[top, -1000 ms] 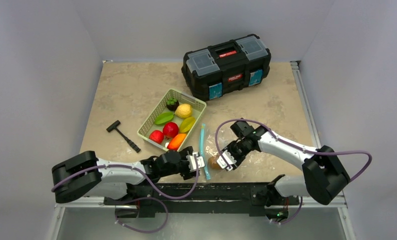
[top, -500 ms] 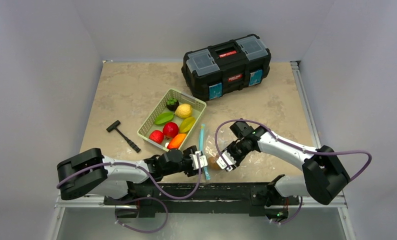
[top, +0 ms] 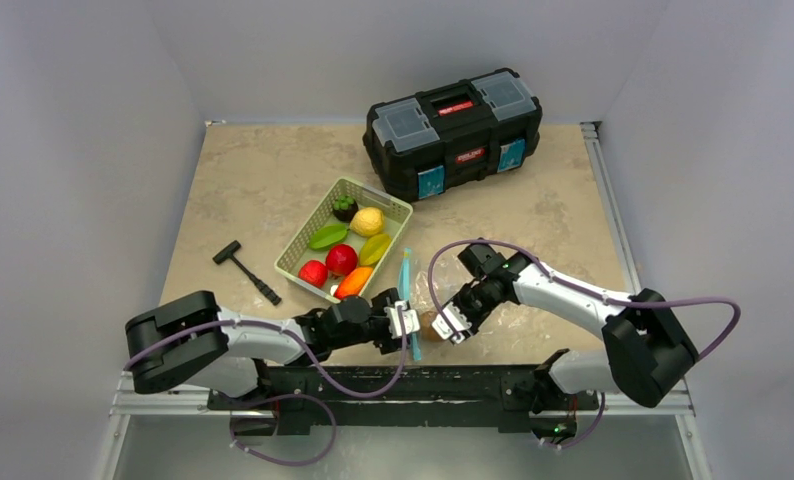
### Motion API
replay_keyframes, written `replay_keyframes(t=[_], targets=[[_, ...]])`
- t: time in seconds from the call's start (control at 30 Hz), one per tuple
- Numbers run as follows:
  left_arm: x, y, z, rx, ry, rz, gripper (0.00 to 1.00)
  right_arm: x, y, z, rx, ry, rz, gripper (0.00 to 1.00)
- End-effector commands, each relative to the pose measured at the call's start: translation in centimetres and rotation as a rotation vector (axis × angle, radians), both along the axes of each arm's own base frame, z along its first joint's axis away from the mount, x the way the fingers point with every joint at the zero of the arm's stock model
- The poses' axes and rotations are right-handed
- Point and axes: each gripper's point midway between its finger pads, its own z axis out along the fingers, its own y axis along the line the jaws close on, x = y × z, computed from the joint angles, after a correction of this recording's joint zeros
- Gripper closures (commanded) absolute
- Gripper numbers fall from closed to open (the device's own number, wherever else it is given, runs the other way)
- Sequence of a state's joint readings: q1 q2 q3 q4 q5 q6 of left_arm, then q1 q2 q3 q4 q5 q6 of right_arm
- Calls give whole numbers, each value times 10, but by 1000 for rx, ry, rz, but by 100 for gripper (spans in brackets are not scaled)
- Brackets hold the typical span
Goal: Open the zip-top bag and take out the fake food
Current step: Pick up the fake fruit from the zipper food storage bag.
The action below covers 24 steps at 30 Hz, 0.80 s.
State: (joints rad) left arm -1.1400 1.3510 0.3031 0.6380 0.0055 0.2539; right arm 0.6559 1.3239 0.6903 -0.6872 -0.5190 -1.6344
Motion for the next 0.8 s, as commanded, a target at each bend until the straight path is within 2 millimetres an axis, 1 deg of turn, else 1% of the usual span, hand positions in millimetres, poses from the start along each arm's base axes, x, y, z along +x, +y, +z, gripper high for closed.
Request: replay_keyframes(t=[0.0,0.2,0.53,0.77], targets=[[-4,-30,27,-106,-11,-79,30,-7,7,1,24,47,4,69],[-12,-35,17,-100,23,-124,22,-4,14,6,46,69,-46,70],[-10,-45,17,-132,33,-123,15,-1,29,18,106,131,-143,70],[-11,-53,17,-161,63,-129,12,9,35,23,134,153,-257,69]])
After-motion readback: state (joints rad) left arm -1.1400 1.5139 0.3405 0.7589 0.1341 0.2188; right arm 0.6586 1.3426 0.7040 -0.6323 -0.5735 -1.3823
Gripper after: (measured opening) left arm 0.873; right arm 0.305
